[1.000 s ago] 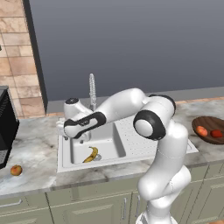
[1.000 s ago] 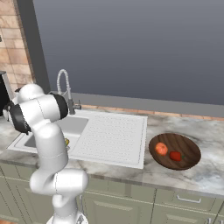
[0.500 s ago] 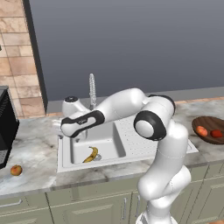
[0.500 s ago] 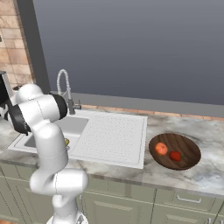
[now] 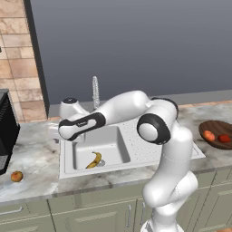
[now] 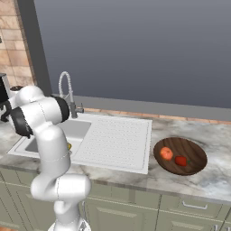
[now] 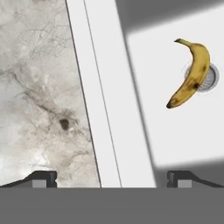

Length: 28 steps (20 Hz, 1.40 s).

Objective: There is a mixed pile of frozen fruits and vegetables on the counter. Locate all the frozen vegetables and place the items in a bowl on the counter. Take all the frozen fruits and defrost them in a running sink.

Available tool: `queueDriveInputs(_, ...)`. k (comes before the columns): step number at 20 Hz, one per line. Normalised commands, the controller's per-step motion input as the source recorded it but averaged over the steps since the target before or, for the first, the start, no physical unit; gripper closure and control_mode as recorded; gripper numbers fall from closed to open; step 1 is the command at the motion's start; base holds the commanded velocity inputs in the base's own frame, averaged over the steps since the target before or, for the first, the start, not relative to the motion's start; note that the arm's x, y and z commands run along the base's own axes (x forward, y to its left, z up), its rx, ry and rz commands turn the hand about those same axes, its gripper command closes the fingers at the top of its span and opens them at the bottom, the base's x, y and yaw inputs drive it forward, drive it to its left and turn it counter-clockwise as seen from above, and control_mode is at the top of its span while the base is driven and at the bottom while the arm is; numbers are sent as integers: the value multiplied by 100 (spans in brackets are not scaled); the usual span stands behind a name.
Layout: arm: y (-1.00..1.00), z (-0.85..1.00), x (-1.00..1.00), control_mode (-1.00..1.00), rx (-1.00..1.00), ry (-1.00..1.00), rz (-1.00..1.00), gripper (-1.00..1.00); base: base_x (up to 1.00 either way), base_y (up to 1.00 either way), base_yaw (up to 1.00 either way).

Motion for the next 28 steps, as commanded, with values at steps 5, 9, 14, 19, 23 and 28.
queueDriveInputs(5, 23, 7, -6, -100, 0, 0, 6, -100, 0, 0, 0)
queueDriveInputs(9, 23, 7, -11, -100, 0, 0, 4, -100, 0, 0, 0)
queueDriveInputs(14, 20, 5, -15, -100, 0, 0, 1, -100, 0, 0, 0)
queueDriveInputs(19, 13, 3, -21, -100, 0, 0, 0, -100, 0, 0, 0)
queueDriveInputs(23, 14, 4, -20, -100, 0, 0, 0, -100, 0, 0, 0)
queueDriveInputs(28, 17, 6, -15, -100, 0, 0, 0, -100, 0, 0, 0)
